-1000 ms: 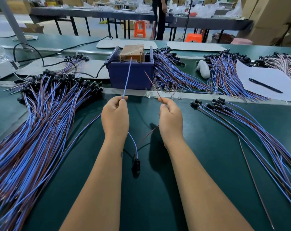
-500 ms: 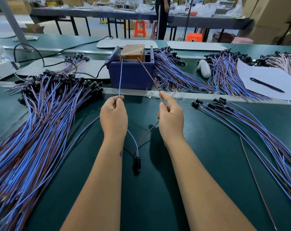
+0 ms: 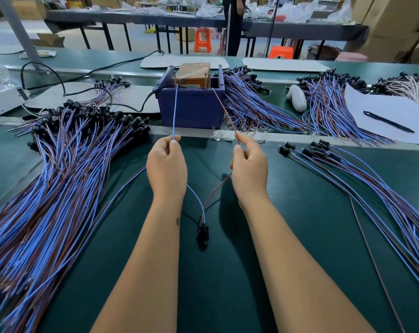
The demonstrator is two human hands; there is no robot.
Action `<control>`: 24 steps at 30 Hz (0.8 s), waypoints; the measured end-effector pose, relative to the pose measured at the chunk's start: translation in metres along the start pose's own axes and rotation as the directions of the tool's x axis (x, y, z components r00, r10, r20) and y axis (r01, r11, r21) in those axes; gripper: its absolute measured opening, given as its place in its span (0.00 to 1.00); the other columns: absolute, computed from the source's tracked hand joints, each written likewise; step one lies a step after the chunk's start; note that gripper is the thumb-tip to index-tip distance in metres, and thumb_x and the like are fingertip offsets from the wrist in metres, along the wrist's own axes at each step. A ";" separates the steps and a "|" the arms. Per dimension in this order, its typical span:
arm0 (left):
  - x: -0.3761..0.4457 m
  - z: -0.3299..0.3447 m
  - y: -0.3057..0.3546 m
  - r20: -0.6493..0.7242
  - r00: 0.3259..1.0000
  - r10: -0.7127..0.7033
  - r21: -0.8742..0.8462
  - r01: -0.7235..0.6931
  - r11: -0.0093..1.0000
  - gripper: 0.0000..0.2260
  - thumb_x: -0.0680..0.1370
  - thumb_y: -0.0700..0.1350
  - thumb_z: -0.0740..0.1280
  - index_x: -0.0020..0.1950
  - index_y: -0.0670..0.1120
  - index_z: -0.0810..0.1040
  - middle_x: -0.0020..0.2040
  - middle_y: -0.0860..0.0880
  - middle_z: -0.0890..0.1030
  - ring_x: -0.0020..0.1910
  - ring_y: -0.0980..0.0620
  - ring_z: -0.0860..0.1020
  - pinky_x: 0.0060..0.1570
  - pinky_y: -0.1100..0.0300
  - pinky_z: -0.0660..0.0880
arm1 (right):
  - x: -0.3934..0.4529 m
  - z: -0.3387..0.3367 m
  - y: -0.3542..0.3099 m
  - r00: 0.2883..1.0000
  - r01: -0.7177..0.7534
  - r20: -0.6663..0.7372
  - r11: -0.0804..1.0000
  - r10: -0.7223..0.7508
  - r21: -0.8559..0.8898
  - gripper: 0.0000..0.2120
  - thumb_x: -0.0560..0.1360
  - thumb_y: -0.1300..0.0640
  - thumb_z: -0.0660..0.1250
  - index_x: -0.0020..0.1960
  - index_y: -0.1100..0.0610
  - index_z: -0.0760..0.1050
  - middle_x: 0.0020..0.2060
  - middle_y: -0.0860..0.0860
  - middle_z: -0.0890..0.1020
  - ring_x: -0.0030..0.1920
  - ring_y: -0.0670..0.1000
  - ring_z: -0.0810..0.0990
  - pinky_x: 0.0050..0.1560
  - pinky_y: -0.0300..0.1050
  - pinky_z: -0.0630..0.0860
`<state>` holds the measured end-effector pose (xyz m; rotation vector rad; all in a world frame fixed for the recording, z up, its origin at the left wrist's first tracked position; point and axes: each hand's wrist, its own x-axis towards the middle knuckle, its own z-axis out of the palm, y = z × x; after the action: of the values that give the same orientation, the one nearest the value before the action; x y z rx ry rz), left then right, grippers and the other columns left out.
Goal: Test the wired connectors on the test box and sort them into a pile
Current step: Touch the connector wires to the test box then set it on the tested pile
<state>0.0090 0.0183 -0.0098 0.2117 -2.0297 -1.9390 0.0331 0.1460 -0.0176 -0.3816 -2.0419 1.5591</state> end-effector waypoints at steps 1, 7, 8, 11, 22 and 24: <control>0.000 0.000 0.000 0.002 1.000 0.000 0.001 0.000 1.000 0.11 0.81 0.43 0.57 0.52 0.50 0.79 0.26 0.57 0.65 0.22 0.58 0.62 0.24 0.65 0.61 | 0.000 0.000 0.000 1.000 0.004 0.003 1.000 -0.004 -0.001 0.16 0.82 0.59 0.57 0.66 0.48 0.74 0.42 0.46 0.75 0.43 0.47 0.75 0.48 0.45 0.74; 0.000 -0.001 0.000 -0.007 1.000 -0.010 0.004 0.010 1.000 0.11 0.80 0.43 0.58 0.52 0.51 0.80 0.27 0.57 0.66 0.23 0.58 0.62 0.25 0.63 0.61 | 0.002 0.002 0.003 0.999 0.025 0.030 1.000 -0.025 -0.007 0.17 0.81 0.60 0.57 0.65 0.46 0.75 0.40 0.42 0.74 0.43 0.47 0.75 0.49 0.45 0.74; 0.000 -0.001 0.000 -0.010 1.000 -0.012 0.006 0.012 1.000 0.11 0.80 0.43 0.58 0.52 0.51 0.80 0.27 0.57 0.66 0.23 0.58 0.62 0.26 0.62 0.62 | 0.002 0.002 0.003 0.999 0.025 0.033 1.000 -0.024 -0.008 0.17 0.81 0.59 0.57 0.65 0.46 0.75 0.39 0.41 0.74 0.41 0.46 0.75 0.47 0.44 0.74; 0.000 -0.001 0.000 -0.016 1.000 -0.020 0.018 0.020 1.000 0.11 0.81 0.43 0.58 0.51 0.51 0.79 0.27 0.57 0.66 0.22 0.58 0.62 0.26 0.62 0.62 | 0.003 0.002 0.005 0.999 0.013 0.040 1.000 -0.012 -0.007 0.17 0.81 0.59 0.57 0.64 0.44 0.75 0.35 0.38 0.73 0.37 0.44 0.74 0.43 0.41 0.71; 0.000 -0.003 0.000 -0.050 0.997 -0.056 0.020 0.057 0.998 0.11 0.80 0.43 0.57 0.51 0.50 0.79 0.26 0.57 0.67 0.21 0.59 0.62 0.26 0.61 0.61 | 0.004 0.003 0.008 0.997 0.035 0.064 0.999 -0.033 -0.023 0.16 0.81 0.58 0.57 0.63 0.44 0.76 0.35 0.38 0.72 0.42 0.47 0.76 0.46 0.43 0.73; 0.000 -0.004 0.000 -0.066 0.995 -0.073 0.017 0.075 0.997 0.12 0.80 0.42 0.57 0.52 0.50 0.79 0.26 0.57 0.67 0.20 0.59 0.62 0.25 0.62 0.61 | 0.004 0.003 0.008 0.997 0.036 0.065 0.999 -0.035 -0.021 0.16 0.81 0.58 0.57 0.63 0.44 0.76 0.35 0.39 0.72 0.42 0.47 0.76 0.46 0.43 0.73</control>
<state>0.0102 0.0145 -0.0100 0.3550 -2.0265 -1.9301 0.0272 0.1477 -0.0250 -0.3053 -2.1057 1.5472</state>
